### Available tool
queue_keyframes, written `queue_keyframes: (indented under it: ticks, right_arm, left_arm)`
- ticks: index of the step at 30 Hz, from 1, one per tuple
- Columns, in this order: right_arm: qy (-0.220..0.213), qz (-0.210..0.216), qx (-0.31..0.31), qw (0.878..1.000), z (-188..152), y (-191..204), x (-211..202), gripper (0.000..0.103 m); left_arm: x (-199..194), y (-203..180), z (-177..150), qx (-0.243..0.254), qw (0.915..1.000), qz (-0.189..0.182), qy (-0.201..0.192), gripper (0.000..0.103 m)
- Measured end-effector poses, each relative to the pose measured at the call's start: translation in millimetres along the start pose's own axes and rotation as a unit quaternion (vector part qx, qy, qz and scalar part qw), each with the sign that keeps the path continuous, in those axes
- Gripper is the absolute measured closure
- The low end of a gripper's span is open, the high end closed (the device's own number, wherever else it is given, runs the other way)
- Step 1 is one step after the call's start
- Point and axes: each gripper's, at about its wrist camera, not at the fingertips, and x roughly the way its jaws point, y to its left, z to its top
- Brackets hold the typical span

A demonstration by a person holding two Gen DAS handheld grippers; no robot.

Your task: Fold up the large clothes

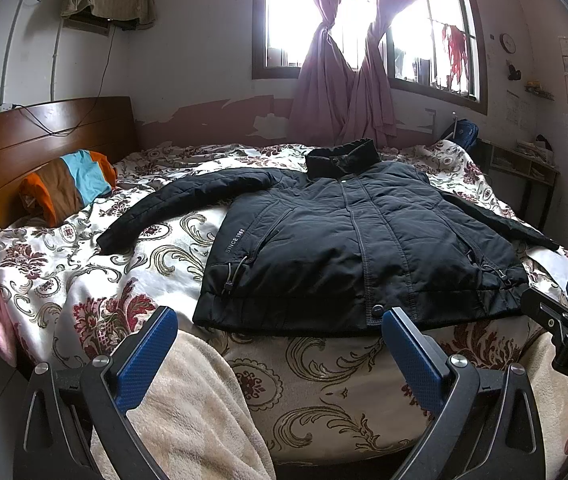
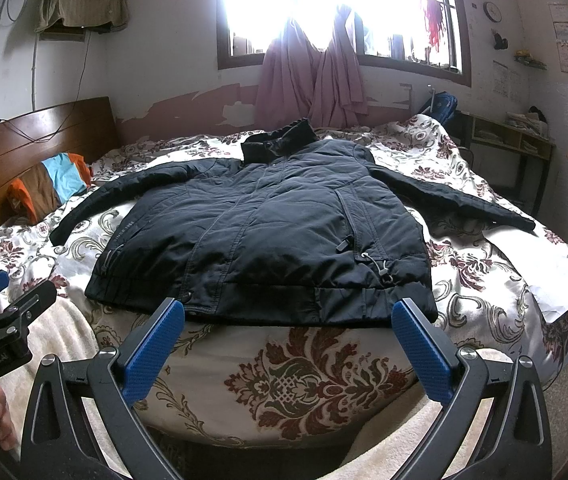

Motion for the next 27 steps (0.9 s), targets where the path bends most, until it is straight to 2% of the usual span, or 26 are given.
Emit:
queue_keyframes:
  ticks: [10,16,20,23,27]
  right_arm:
    - [0.001,0.000,0.000,1.000,1,-3,1,0.001]
    - [0.008,-0.004,0.006,1.000,-2,-4,4,0.001]
    - [0.025,-0.006,0.039,0.999,-4,-20,10,0.001]
    - [0.037,-0.009,0.068,0.997,-4,-34,18,0.001]
    - [0.026,-0.048,0.093,0.994,5,-54,26,0.001]
  left_arm:
    - [5,2,0,-0.005,0.9999,0.002,0.011,0.000]
    - [14,2,3,-0.006,0.9991,-0.019,0.037,0.000]
    - [25,-5,11,0.007,0.9981,-0.040,0.046,0.000]
    - [36,-15,17,0.027,0.9973,-0.031,0.062,0.000]
    - [53,-20,20,0.020,0.9946,-0.041,0.093,0.000]
